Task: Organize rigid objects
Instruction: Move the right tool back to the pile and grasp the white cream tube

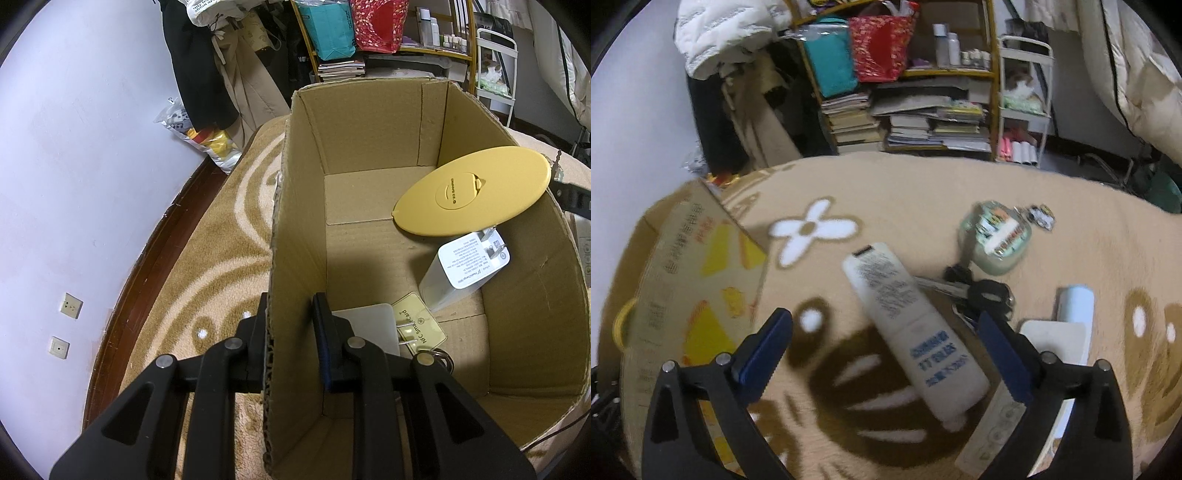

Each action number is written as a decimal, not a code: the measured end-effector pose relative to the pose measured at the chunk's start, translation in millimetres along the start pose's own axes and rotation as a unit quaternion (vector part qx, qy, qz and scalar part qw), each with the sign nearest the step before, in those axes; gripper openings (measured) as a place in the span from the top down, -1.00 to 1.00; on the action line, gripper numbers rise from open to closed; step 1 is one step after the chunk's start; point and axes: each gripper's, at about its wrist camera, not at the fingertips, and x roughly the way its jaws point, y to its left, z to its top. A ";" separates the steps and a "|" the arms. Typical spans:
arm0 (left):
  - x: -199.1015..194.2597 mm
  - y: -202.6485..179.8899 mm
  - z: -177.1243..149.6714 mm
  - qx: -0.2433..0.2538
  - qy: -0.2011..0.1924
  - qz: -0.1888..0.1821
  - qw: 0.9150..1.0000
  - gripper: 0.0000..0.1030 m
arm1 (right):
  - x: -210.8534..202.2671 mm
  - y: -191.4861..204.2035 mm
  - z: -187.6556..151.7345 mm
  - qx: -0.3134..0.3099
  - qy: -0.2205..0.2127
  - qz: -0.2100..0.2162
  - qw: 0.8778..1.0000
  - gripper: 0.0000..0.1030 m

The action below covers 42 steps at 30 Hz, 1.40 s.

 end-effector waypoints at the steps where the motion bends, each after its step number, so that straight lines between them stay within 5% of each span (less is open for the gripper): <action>1: 0.6 -0.1 -0.1 0.000 0.000 0.000 1.000 0.59 | 2.8 -2.1 -1.4 0.001 0.002 -0.003 1.000 -1.00; 19: 0.5 0.5 -0.6 0.001 0.000 0.001 1.000 0.59 | 20.1 -11.0 -2.9 -0.005 0.020 0.016 1.000 -0.96; 24: 0.7 0.0 -0.6 0.001 0.000 0.001 1.000 0.59 | 19.7 -13.6 -5.9 0.001 0.034 0.028 0.999 -0.59; 29: 0.6 -0.3 -0.5 0.001 0.001 0.001 1.000 0.59 | 24.5 -10.7 -8.5 -0.005 0.058 0.027 0.998 -0.43; 33: 0.9 0.5 -0.6 0.002 0.001 0.001 1.000 0.59 | 21.9 -11.0 -10.1 -0.009 0.057 0.007 0.998 0.12; 42: 1.2 0.1 -0.4 0.002 0.001 0.002 1.000 0.58 | 20.2 -10.9 -5.5 -0.001 0.055 0.013 0.998 0.16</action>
